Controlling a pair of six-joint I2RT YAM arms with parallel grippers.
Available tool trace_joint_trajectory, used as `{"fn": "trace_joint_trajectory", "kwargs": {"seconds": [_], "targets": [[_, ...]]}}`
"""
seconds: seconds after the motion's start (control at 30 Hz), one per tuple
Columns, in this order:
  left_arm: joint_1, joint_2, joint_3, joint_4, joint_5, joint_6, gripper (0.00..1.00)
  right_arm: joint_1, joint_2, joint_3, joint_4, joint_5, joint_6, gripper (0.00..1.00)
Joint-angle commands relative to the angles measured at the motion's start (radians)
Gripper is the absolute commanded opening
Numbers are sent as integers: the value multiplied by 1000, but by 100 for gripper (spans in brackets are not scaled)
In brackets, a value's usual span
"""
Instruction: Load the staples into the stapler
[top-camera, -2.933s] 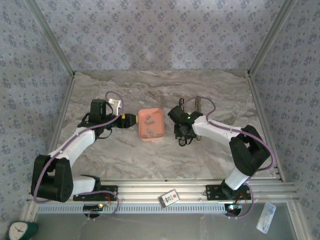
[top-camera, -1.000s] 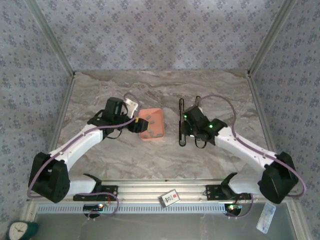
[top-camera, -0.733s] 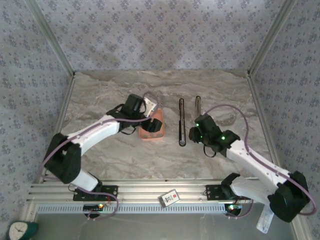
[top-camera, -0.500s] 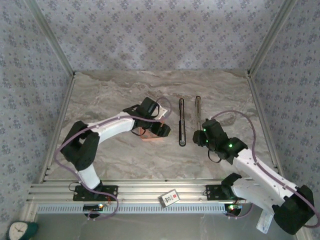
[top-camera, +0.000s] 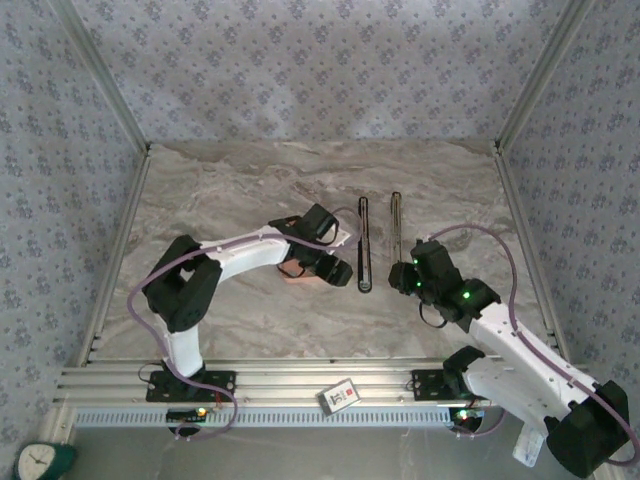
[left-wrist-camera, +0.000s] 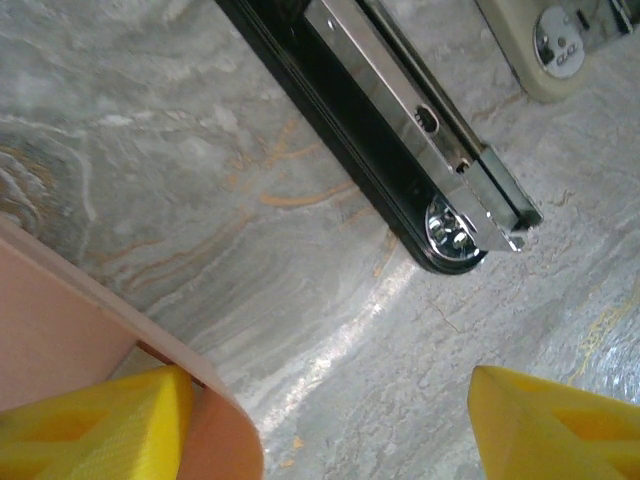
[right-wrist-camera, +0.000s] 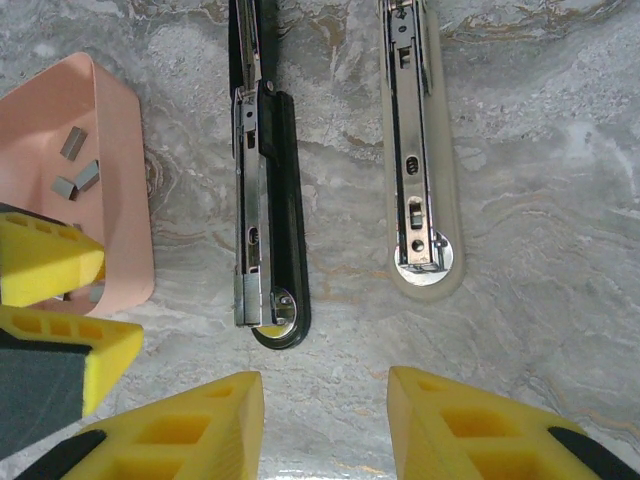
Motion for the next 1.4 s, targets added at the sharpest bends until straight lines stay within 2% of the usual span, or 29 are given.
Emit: {"fn": "trace_joint_trajectory", "kwargs": {"seconds": [0.0, 0.4, 0.67, 0.87, 1.07, 1.27, 1.37], "targets": [[-12, 11, 21, -36, 33, -9, 72, -5, -12, 0, -18, -11, 3, 39], [-65, -16, 27, -44, 167, 13, 72, -7, -9, 16, -9, -17, 7, 38], [-23, -161, -1, -15, 137, 5, 75, 1, 84, 108, -16, -35, -47, 38], [125, -340, -95, 37, 76, -67, 78, 55, 249, 228, -22, -42, -89, 39], [328, -501, -210, 48, 39, -100, 79, 132, 464, 373, -24, -43, -99, 39], [525, -575, -318, 71, 37, -160, 80, 205, 711, 560, -75, -56, -162, 39], [582, -600, -379, 113, 40, -209, 81, 232, 826, 673, -126, -54, -181, 39]]}}
